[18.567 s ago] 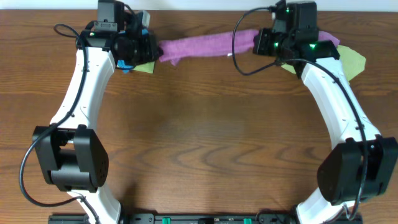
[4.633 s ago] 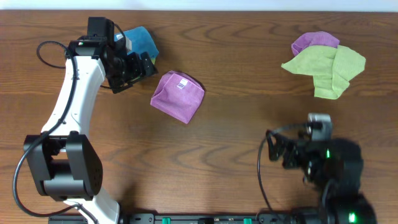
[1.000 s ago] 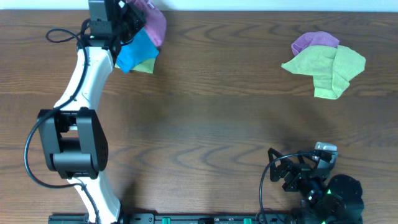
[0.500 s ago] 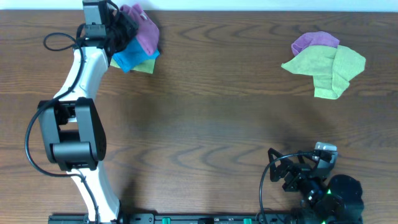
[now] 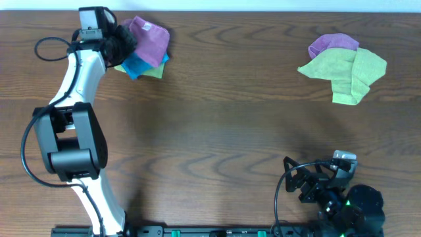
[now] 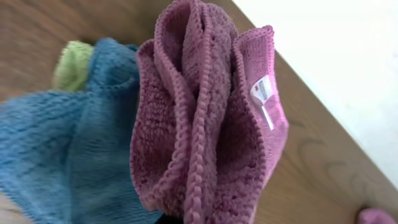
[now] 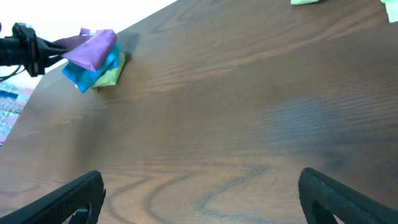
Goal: Fold the cloth
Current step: 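Lower the purple bundle onto the stack and open the left gripper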
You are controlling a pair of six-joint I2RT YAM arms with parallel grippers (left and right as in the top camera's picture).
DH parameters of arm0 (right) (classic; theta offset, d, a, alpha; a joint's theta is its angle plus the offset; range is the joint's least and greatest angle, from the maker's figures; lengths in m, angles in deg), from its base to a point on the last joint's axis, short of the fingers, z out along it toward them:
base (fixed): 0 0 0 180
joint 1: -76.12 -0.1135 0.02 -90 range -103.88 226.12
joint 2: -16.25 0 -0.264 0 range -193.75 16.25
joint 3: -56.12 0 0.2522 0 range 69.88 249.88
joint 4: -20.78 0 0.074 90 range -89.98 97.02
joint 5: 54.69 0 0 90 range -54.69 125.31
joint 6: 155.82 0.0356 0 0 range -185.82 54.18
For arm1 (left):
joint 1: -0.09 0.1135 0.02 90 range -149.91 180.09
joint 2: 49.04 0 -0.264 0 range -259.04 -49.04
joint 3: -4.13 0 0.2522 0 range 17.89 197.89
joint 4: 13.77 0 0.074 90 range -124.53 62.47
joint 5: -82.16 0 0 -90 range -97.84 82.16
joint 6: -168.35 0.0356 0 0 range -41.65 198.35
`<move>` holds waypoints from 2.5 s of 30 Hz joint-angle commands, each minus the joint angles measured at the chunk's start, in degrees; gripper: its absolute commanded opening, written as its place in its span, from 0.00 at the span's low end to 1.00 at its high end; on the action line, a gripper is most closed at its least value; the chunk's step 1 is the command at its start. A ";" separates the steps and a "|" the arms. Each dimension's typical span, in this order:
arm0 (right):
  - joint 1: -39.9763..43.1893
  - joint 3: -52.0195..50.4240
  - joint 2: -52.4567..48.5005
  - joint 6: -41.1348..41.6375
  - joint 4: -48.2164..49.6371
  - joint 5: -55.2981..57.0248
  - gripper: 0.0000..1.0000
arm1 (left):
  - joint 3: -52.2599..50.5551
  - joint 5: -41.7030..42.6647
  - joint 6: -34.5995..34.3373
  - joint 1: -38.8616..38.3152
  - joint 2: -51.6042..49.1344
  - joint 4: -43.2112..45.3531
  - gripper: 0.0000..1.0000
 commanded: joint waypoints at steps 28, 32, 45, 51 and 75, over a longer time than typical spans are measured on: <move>0.35 -0.11 0.35 0.98 -0.07 0.20 0.99 | 1.79 -8.33 9.11 1.64 -0.70 -2.80 0.50; 0.35 -0.11 0.35 0.98 -0.09 0.20 0.99 | 1.79 -8.31 9.14 2.29 -0.39 -2.82 0.67; 0.35 -0.11 0.35 0.98 -0.07 0.20 0.99 | 1.97 -8.35 10.71 3.13 2.75 -2.86 0.68; 0.35 -0.11 0.35 0.98 -0.07 0.20 0.99 | 1.97 -8.55 11.61 3.13 6.16 -2.84 0.67; 0.35 -0.11 0.35 0.98 -0.07 0.20 0.99 | 1.99 -9.57 1.46 -4.09 3.67 13.35 0.09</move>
